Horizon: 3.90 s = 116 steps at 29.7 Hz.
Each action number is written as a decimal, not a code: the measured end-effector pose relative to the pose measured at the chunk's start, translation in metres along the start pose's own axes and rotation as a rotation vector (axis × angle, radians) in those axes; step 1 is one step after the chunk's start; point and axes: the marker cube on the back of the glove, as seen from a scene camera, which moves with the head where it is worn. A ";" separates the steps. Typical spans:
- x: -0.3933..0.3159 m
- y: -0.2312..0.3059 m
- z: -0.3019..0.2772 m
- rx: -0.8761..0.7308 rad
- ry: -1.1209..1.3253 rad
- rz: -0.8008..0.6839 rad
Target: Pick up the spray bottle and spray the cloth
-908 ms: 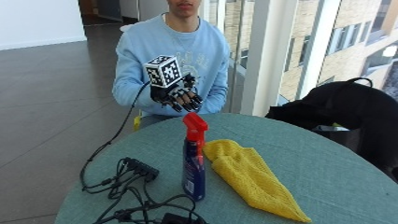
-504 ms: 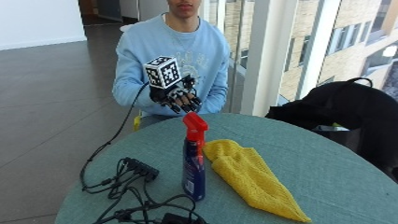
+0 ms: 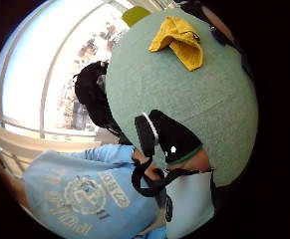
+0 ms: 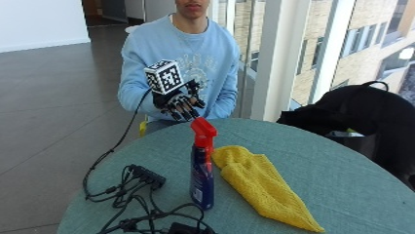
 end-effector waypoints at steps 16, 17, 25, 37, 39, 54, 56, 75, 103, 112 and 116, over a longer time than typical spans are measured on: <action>0.090 -0.089 -0.027 0.077 -0.175 0.215; 0.096 -0.097 -0.028 0.081 -0.193 0.225; 0.136 -0.160 -0.021 0.085 -0.399 0.337; 0.164 -0.222 0.014 0.209 -0.785 0.320; 0.164 -0.228 0.018 0.217 -0.842 0.297; 0.152 -0.249 0.031 0.412 -0.855 0.306; 0.154 -0.251 0.027 0.424 -0.851 0.299; 0.117 -0.198 -0.046 0.167 -0.840 0.152; 0.085 -0.189 0.009 -0.301 -0.656 0.260; 0.086 -0.189 0.012 -0.297 -0.642 0.267; 0.085 -0.189 0.012 -0.307 -0.644 0.266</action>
